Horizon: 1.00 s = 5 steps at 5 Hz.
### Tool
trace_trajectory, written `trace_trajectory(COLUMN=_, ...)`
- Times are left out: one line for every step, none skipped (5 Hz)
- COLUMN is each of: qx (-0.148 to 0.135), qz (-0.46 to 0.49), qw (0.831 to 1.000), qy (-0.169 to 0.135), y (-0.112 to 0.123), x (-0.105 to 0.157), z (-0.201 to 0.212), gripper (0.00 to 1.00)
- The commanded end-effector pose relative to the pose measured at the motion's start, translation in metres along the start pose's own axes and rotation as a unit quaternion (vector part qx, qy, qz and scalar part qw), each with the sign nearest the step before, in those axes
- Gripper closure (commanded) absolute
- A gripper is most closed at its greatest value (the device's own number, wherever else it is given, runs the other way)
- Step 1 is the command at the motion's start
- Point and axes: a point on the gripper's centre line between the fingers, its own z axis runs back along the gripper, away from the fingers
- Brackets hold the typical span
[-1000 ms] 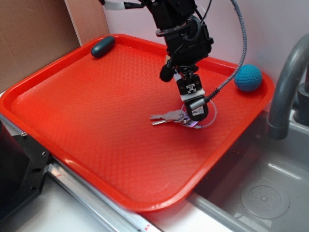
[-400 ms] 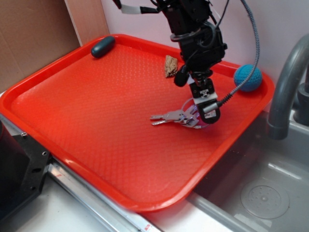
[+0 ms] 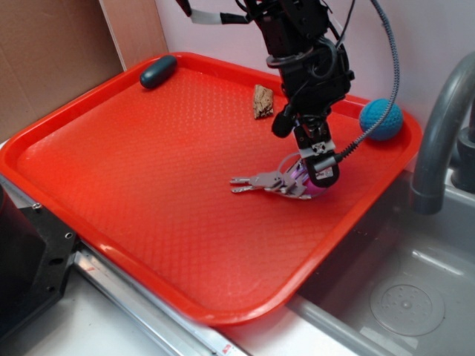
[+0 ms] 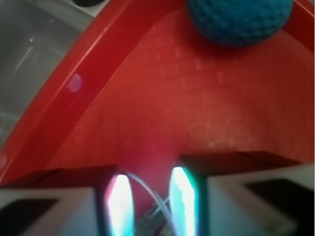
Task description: Grab the silver keys.
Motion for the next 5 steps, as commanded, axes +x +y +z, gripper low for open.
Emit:
trace_trajectory(qx=0.012, qz=-0.026, qw=0.999, qy=-0.037, y=-0.026, x=0.014, z=0.03, gripper=1.0)
trace_trajectory(qx=0.01, qz=-0.026, qw=0.998, qy=-0.058, y=-0.039, x=0.016, z=0.055, gripper=1.0)
trace_trajectory(qx=0.053, qz=0.021, qw=0.997, qy=-0.055, y=-0.038, x=0.014, z=0.085, gripper=1.0)
trace_trajectory(qx=0.101, qz=0.141, qw=0.984, qy=-0.046, y=-0.016, x=-0.007, z=0.127, gripper=1.0)
trace_trajectory(qx=0.132, qz=0.267, qw=0.955, qy=0.012, y=0.005, x=-0.041, z=0.165, gripper=1.0)
